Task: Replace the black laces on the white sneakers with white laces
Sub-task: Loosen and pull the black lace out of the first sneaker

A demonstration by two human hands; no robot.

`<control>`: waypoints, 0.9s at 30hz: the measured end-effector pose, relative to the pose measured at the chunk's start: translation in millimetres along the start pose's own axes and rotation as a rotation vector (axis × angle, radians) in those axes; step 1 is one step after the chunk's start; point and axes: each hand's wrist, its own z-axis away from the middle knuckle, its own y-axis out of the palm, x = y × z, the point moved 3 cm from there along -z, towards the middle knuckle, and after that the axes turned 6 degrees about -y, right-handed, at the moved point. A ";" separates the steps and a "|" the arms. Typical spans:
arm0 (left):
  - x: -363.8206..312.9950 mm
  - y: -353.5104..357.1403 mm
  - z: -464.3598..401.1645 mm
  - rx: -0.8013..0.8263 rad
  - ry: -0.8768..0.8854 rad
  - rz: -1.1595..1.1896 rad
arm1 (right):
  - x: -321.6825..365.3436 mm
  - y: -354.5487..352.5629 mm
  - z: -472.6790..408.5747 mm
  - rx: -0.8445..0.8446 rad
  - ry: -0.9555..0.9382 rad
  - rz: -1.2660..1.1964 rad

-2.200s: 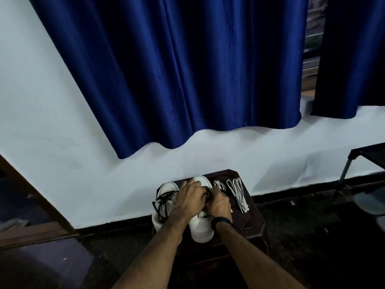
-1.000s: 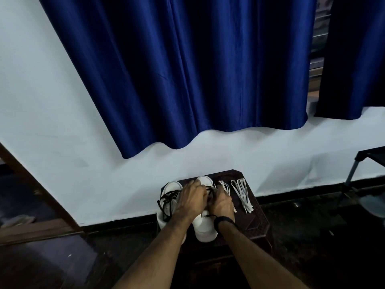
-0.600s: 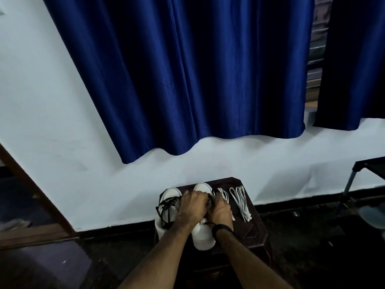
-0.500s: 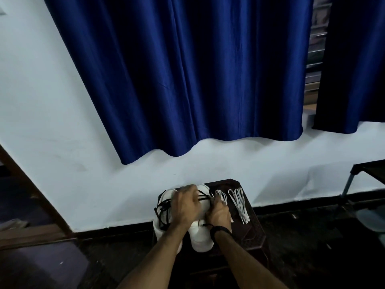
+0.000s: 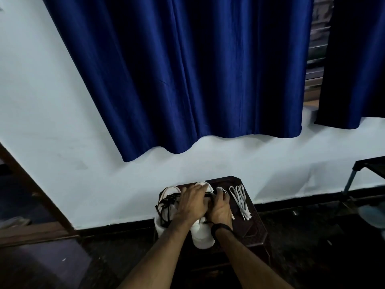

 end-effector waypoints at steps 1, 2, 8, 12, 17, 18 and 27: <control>-0.4 6.8 -1.9 0.029 0.028 -0.063 | -1.0 0.4 0.2 -0.004 -0.001 -0.012; 1.1 10.5 -3.3 0.037 0.027 -0.101 | -1.1 0.5 0.7 -0.008 0.000 -0.025; 12.4 10.3 2.1 -0.196 -0.019 0.155 | -2.8 2.3 -1.0 -0.053 0.005 -0.064; 27.8 -16.7 14.6 -0.641 -0.415 0.573 | -0.8 2.0 -1.9 -0.075 -0.006 -0.079; 44.5 -29.1 16.5 -0.665 -0.950 0.703 | -3.9 5.8 -0.6 -0.104 -0.010 -0.082; 43.3 -28.3 16.7 -0.624 -0.893 0.562 | -3.7 6.0 -0.2 -0.110 -0.005 -0.084; -4.3 -2.0 2.3 0.022 0.085 -0.059 | -1.1 0.2 2.6 -0.252 -0.012 -0.117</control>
